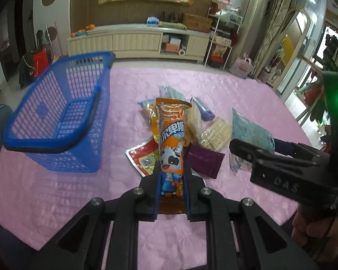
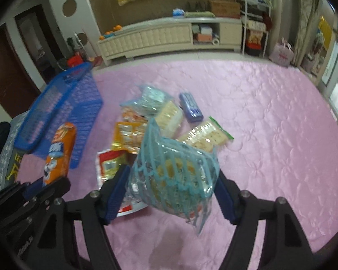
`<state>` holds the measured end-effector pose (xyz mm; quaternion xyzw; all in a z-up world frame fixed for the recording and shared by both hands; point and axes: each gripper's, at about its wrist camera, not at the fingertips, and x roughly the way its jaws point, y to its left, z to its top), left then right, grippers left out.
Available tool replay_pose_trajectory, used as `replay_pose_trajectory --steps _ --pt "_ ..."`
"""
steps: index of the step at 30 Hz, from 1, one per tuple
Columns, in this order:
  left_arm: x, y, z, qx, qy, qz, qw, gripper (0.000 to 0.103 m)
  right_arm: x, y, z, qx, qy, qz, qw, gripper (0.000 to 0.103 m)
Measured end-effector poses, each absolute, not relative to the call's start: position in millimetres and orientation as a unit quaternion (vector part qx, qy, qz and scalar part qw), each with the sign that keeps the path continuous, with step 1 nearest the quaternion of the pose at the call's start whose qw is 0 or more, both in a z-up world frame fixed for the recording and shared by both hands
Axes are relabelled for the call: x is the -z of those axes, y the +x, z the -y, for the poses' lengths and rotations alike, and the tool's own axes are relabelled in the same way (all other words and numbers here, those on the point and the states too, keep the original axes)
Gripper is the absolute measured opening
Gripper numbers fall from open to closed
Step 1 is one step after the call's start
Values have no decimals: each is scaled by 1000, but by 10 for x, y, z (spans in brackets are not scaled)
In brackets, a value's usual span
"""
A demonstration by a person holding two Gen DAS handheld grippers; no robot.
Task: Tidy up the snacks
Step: 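Lift the sausage stick with the left tool while the right tool grasps the teal cracker bag, then carry both snacks over the blue basket and open both tools to drop them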
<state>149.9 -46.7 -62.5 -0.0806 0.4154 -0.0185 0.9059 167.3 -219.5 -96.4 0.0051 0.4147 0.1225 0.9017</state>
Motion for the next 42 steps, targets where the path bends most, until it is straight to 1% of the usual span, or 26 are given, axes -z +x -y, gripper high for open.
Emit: replay_pose_trajectory --steps 11,20,24,32,36,42 --pt "219 1019 174 57 -89 -371 923 15 371 1052 1747 -171 -57 -345 921 75" --pt "26 780 -141 69 -67 -356 930 15 183 911 1381 -197 -97 -308 926 75" --pt "-72 737 -364 74 -87 -357 927 15 73 875 1156 -216 -116 -283 927 75" --pt "-218 776 -755 50 -71 -350 933 15 -1 967 740 -243 -132 -274 921 76" --pt "-210 887 -909 40 -69 -357 931 15 -19 1038 530 -257 -141 -274 916 76" --pt "-139 1067 -1192 35 -91 -365 926 15 45 1249 348 -284 -118 -303 902 76"
